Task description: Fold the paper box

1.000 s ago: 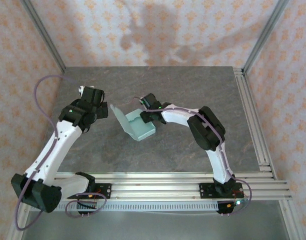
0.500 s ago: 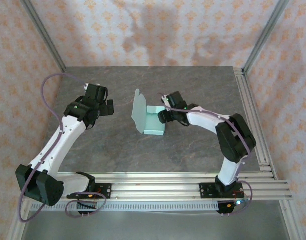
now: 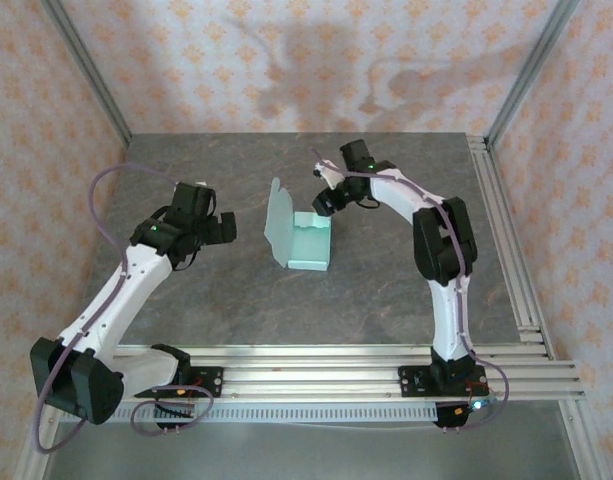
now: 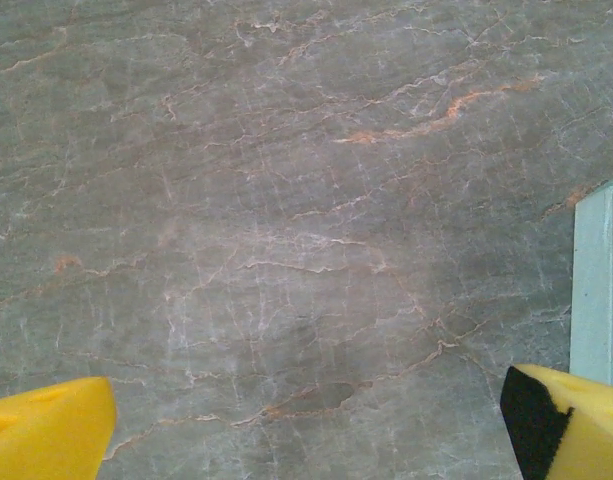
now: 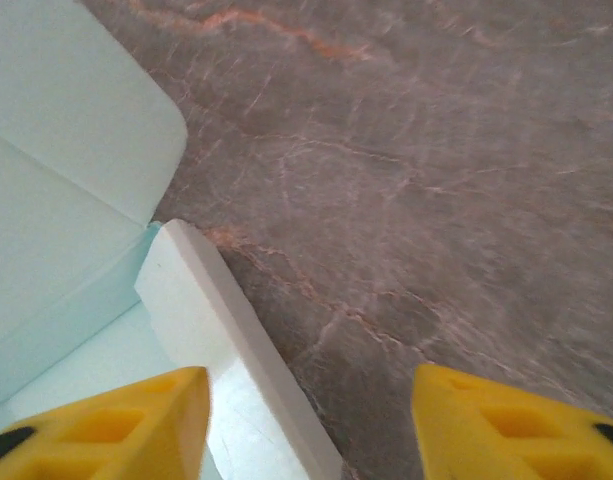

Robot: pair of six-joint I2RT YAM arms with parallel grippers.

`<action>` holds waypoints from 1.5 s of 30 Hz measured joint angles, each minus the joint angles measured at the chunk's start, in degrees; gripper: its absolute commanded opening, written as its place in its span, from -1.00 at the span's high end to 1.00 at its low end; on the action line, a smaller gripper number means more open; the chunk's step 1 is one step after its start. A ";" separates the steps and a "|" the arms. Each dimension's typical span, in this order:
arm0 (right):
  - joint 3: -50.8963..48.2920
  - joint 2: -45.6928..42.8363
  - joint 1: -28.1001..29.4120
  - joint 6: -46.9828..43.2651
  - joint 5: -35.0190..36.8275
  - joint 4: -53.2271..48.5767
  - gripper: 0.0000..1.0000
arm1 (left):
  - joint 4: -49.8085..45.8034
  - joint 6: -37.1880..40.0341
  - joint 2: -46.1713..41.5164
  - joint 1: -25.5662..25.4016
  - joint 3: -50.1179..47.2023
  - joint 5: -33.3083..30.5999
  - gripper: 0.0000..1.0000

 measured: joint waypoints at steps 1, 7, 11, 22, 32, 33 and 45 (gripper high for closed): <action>1.92 1.36 0.28 -0.98 -0.31 -2.14 0.14 | 0.00 -0.11 -0.52 0.00 -0.35 -0.02 -1.00; 8.66 6.64 2.51 -5.33 -0.35 -11.87 0.42 | -0.09 -0.11 -1.79 0.00 -1.62 -0.15 -1.00; 8.63 6.88 3.54 -5.88 0.66 -14.38 0.71 | -0.11 -0.02 -1.77 0.00 -1.95 -0.22 -1.00; -18.88 -9.18 4.31 6.91 14.19 8.72 0.78 | 1.60 0.07 -1.75 0.00 -6.03 -0.07 -1.00; -37.94 -19.96 9.53 21.05 34.36 24.94 0.77 | 7.15 -3.04 2.16 0.00 -10.34 2.56 -1.00; -38.36 -20.09 9.84 22.01 35.58 25.38 0.77 | 7.54 -3.28 2.56 0.00 -10.47 2.62 -1.00; -33.83 -16.26 10.27 24.79 44.17 23.23 0.83 | 10.62 -4.61 5.68 0.00 -10.56 3.06 -1.00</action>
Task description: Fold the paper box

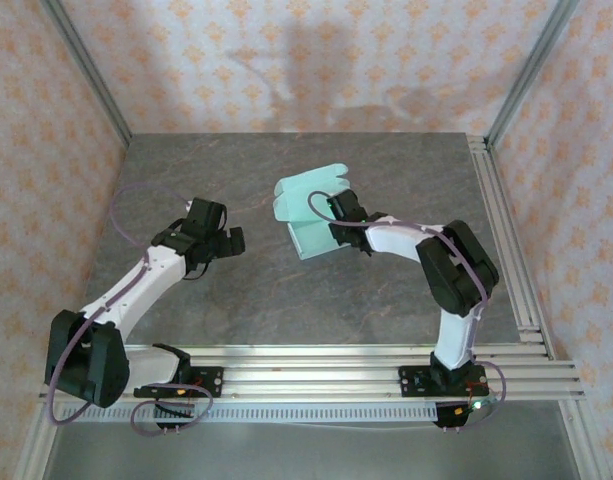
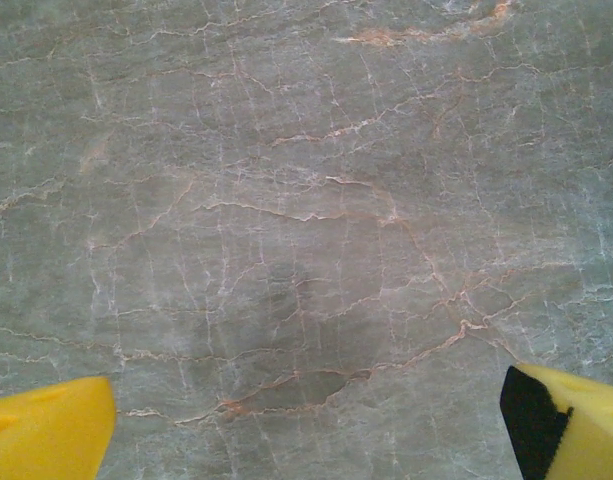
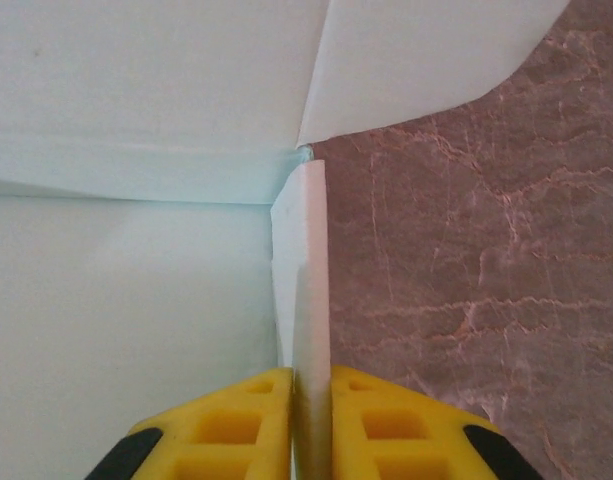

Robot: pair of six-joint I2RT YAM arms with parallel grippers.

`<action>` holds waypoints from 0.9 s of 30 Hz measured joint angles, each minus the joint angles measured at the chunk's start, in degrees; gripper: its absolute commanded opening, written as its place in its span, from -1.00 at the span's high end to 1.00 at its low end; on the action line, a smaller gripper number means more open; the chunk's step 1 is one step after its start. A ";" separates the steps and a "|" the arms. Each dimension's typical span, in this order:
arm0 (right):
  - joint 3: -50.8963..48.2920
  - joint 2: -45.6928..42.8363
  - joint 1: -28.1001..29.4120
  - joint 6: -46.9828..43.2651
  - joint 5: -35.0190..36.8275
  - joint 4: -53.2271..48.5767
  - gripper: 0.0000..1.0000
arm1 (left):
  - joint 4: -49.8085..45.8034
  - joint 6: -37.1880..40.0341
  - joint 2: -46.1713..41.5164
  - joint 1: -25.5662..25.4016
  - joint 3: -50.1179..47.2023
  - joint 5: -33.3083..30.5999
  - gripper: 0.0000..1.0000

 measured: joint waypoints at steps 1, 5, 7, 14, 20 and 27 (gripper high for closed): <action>0.81 0.44 -0.02 0.26 -0.13 -0.35 1.00 | 0.00 0.02 0.13 0.00 0.00 0.00 -1.00; 2.32 1.14 0.00 0.44 -0.31 -1.38 1.00 | 0.17 0.04 0.79 0.00 0.00 -0.02 -1.00; 3.17 1.84 0.00 0.42 0.00 -1.90 0.94 | 0.44 0.02 1.31 0.00 0.00 0.00 -1.00; 3.96 2.71 0.00 0.11 0.39 -2.19 0.62 | 1.31 -0.63 1.97 0.00 0.00 0.00 -1.00; 4.39 3.87 -0.48 0.04 -0.52 -2.99 0.68 | 1.40 -1.09 1.40 0.00 -0.04 0.07 -1.00; 5.40 4.13 -1.31 -0.17 -2.54 -3.76 0.82 | 1.38 -1.09 -0.09 0.00 -0.44 0.15 -1.00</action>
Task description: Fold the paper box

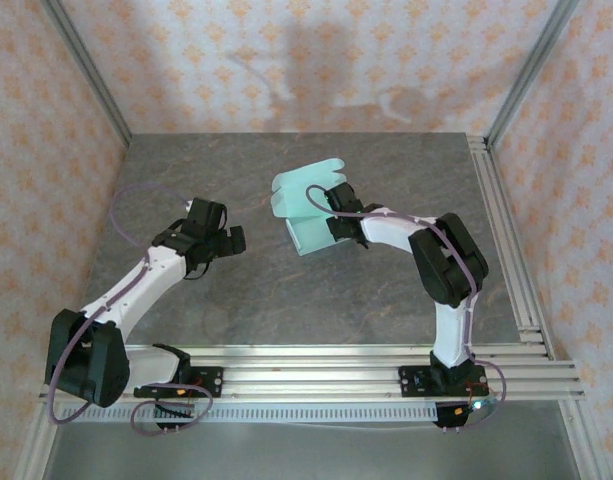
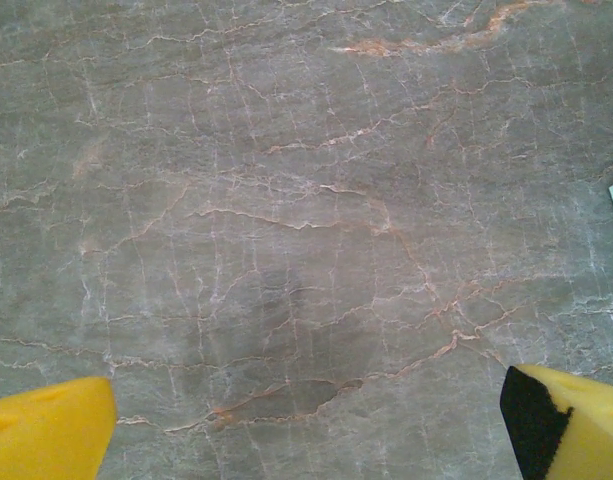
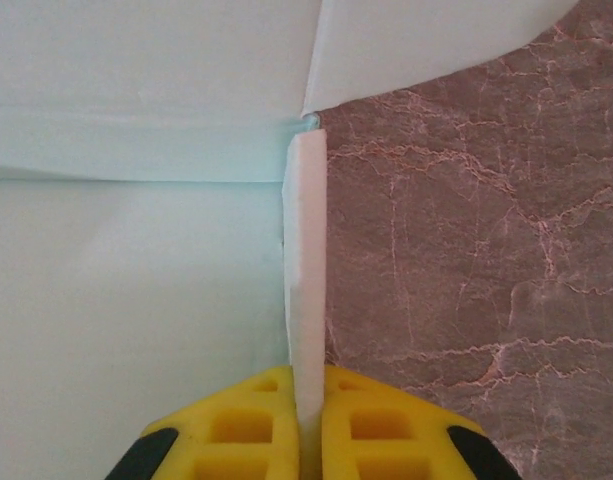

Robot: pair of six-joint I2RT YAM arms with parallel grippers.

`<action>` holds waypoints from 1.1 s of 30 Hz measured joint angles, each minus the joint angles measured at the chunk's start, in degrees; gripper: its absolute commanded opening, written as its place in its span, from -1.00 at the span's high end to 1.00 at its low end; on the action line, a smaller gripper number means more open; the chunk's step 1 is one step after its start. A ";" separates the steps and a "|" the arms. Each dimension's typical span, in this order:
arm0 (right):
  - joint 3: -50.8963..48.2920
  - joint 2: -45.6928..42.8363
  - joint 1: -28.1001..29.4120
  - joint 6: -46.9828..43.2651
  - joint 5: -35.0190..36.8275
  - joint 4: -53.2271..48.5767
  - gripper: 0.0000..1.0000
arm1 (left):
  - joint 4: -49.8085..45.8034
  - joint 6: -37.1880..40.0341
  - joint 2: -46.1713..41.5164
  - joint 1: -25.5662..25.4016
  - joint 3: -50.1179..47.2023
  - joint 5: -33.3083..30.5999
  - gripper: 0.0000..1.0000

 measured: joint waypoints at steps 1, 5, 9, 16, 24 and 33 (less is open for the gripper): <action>0.02 0.00 0.00 0.02 -0.33 0.02 0.83 | 0.00 0.00 0.00 0.00 0.00 0.00 -1.00; -0.02 -0.24 -0.15 0.70 -1.51 0.09 0.85 | 0.79 -0.72 0.02 0.00 -0.87 0.00 -1.00; -1.42 -2.91 -0.63 2.38 -4.28 0.81 0.85 | 1.57 -2.27 0.50 0.17 -2.43 -0.26 -0.99; -6.56 -13.66 -4.11 7.61 -14.38 5.81 0.84 | 7.69 -7.50 0.72 5.86 -8.59 3.50 -1.00; -11.28 -22.36 -5.66 13.79 -28.63 15.98 0.82 | 21.44 -10.91 4.83 2.23 -9.51 17.46 -0.86; -16.55 -24.52 -5.51 16.90 -44.44 24.81 0.81 | 34.51 -11.91 9.64 -8.55 -3.48 27.34 -0.59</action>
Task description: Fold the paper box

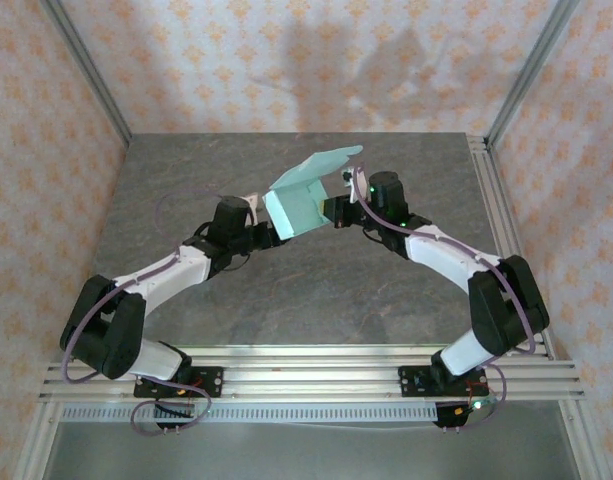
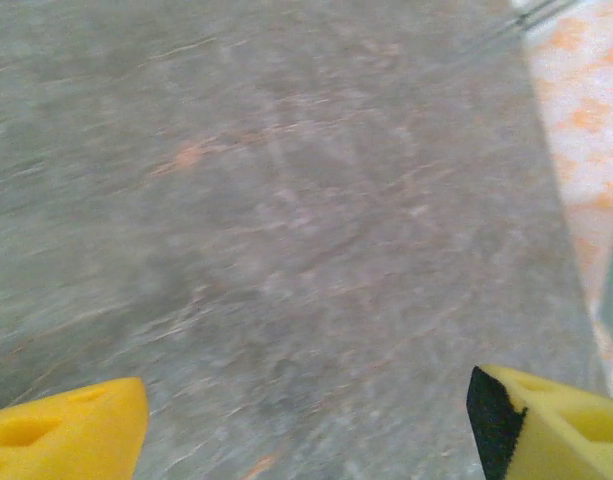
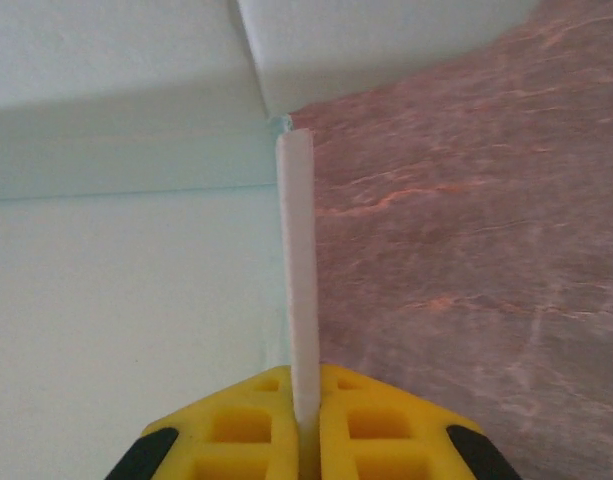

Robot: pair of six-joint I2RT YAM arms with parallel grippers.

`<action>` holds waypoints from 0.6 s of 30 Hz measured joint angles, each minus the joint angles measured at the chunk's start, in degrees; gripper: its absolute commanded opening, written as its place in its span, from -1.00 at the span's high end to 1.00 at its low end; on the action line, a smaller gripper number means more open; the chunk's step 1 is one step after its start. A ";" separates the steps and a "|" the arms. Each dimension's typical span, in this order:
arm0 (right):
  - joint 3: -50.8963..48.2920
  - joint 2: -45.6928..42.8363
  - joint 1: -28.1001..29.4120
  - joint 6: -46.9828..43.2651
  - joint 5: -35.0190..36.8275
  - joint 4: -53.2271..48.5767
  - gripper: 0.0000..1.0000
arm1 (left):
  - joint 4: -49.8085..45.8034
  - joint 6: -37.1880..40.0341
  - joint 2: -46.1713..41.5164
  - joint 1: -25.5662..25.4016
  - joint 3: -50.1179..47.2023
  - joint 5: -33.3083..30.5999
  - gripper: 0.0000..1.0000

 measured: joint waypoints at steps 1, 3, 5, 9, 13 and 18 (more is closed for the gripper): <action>-0.31 -0.24 0.11 0.02 -1.16 0.42 0.81 | 0.94 -0.04 0.26 -0.44 0.37 0.61 -0.56; -0.70 -0.72 0.59 -0.22 -2.99 0.81 0.81 | 2.49 -0.26 0.70 -1.27 1.14 1.46 -0.52; -0.72 -1.01 1.29 -1.31 -3.50 0.66 0.81 | 3.08 -0.50 0.96 -1.88 1.73 2.12 -0.51; -0.33 -1.68 2.67 -6.23 -0.81 -1.64 0.81 | 2.95 -0.52 1.62 -1.97 1.79 2.36 -0.50; 0.90 -1.68 5.09 -12.02 5.09 -5.51 0.81 | 2.05 -0.55 2.51 -1.97 1.79 2.34 -0.49; 4.22 -0.74 9.27 -20.37 16.11 -10.40 0.83 | 0.35 -1.49 3.61 -1.84 1.81 1.64 -0.49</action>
